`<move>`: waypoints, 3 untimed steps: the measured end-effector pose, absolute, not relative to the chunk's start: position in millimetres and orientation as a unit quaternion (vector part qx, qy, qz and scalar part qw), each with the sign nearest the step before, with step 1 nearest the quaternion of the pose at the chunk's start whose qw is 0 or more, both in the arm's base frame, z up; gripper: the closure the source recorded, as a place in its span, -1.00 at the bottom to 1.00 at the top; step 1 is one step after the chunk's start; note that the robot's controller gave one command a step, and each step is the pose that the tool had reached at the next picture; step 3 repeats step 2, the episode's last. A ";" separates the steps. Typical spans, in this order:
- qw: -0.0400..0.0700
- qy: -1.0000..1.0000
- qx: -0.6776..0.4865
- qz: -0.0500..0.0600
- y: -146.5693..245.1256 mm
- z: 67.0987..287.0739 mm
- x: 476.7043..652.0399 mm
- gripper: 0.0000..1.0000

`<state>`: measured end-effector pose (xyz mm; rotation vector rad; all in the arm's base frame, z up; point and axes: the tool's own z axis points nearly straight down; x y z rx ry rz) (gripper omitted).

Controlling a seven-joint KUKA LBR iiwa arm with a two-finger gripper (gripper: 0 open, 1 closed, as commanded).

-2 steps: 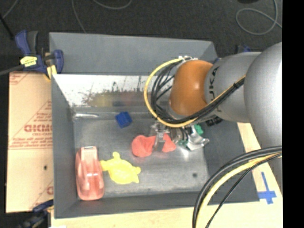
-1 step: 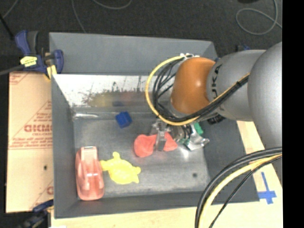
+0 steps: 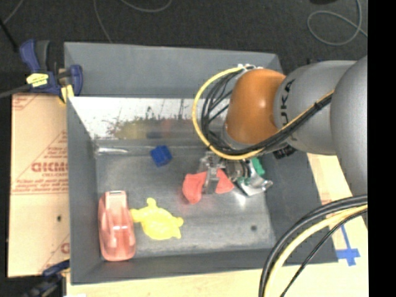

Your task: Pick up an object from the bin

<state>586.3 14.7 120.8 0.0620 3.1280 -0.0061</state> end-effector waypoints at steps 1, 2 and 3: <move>0.008 1.000 0.019 -0.002 14.7 138.3 587.2 1.00; 0.010 1.000 0.019 -0.002 14.6 149.9 588.2 1.00; 0.010 1.000 0.019 -0.002 14.6 149.9 588.2 1.00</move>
Offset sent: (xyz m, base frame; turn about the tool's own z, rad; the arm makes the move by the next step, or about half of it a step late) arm 0.0000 -0.0001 0.0398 0.0000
